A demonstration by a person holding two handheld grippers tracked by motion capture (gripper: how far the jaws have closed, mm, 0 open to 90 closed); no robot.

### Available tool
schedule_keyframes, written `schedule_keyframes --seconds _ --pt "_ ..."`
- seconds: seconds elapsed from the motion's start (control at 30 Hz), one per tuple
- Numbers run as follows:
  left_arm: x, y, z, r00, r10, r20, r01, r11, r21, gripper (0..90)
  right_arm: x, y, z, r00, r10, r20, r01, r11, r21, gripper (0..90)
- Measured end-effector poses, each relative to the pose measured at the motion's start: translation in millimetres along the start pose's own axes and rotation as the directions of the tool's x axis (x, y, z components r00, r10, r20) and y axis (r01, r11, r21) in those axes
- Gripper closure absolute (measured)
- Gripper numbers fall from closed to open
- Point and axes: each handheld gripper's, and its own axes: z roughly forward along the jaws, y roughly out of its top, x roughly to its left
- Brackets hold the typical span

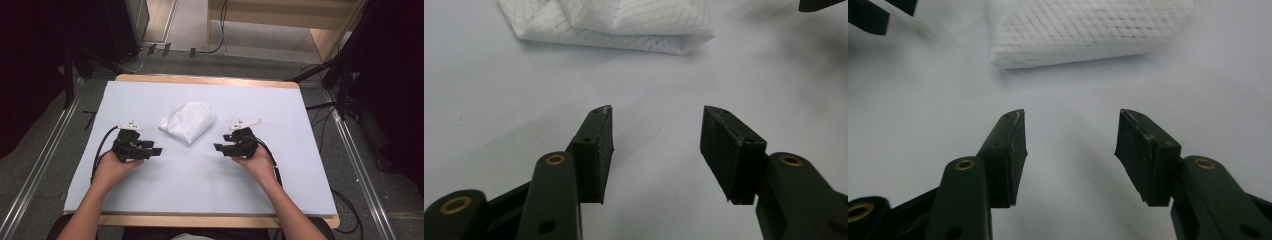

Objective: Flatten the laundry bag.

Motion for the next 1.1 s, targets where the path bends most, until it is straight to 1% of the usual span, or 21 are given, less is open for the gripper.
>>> schedule_keyframes --seconds 0.13,0.2,0.3,0.33,0.43,0.5,0.53,0.57,0.63,0.7,0.77,0.9,1.0,1.1 --pt "0.8 0.6 2.6 1.0 0.009 0.001 -0.009 0.9999 0.01 44.6 -0.6 0.5 -1.2 0.9998 0.016 -0.014 -0.016 1.0 -0.002 48.2" --pt "1.1 1.0 2.4 1.0 0.002 -0.001 -0.002 1.0 0.001 43.0 -0.3 0.3 -1.2 0.9997 0.018 -0.017 -0.018 1.0 0.005 48.1" --pt "2.2 0.9 1.7 1.0 -0.002 0.003 0.002 1.0 -0.004 41.9 0.2 0.3 -1.2 0.9997 0.016 -0.018 -0.016 1.0 0.009 47.0" --pt "2.1 0.6 1.6 1.0 -0.001 0.003 0.001 1.0 -0.001 41.6 0.4 0.4 -1.1 0.9999 0.008 -0.013 -0.008 1.0 0.012 46.9" --pt "1.9 0.7 1.6 1.0 0.006 -0.003 -0.006 1.0 0.006 40.9 1.6 0.2 -0.7 0.9998 0.007 -0.017 -0.007 1.0 0.015 46.5" --pt "2.5 1.9 2.5 1.0 0.001 -0.009 -0.001 1.0 0.003 40.1 2.3 -0.1 -0.9 0.9998 0.01 -0.017 -0.01 1.0 0.02 46.0" --pt "3.1 2.7 3.7 0.9999 -0.002 -0.012 0.002 1.0 0.004 40.1 2.6 -0.6 -1.0 0.9999 0.005 -0.014 -0.004 1.0 0.023 45.7" --pt "3.4 4.1 6.6 0.9999 -0.01 -0.006 0.01 0.9999 0.011 39.3 3.4 -2.0 -1.9 0.9999 -0.003 -0.01 0.003 1.0 0.027 45.7" --pt "3.2 4.7 8.0 0.9999 -0.011 -0.002 0.011 0.9999 0.012 39.2 3.8 -2.6 -2.7 0.9999 -0.006 -0.009 0.007 1.0 0.029 45.7" --pt "2.6 6.1 9.3 1.0 -0.003 0.001 0.003 0.9999 0.015 39.2 4.4 -3.3 -4.3 0.9999 -0.008 -0.007 0.008 1.0 0.022 45.7" --pt "2.5 7.7 10.5 1.0 -0.001 0.009 0.001 1.0 0.01 39.1 5.4 -4.1 -5.7 0.9999 -0.002 -0.012 0.002 1.0 0.019 45.7" --pt "3.2 8.7 11.6 0.9999 -0.003 0.014 0.003 1.0 0.009 39.1 6.7 -4.9 -5.4 0.9998 0.005 -0.019 -0.004 0.999 0.037 45.8" --pt "2.8 8.0 11.2 0.9999 0.0 0.013 0.0 0.9999 0.013 39.0 7.4 -4.4 -5.6 0.9996 0.014 -0.025 -0.014 0.999 0.036 45.8" --pt "2.3 6.7 9.2 0.9999 0.001 0.016 -0.001 1.0 0.008 38.8 7.3 -3.1 -4.9 0.9992 0.023 -0.033 -0.022 0.999 0.03 46.1"
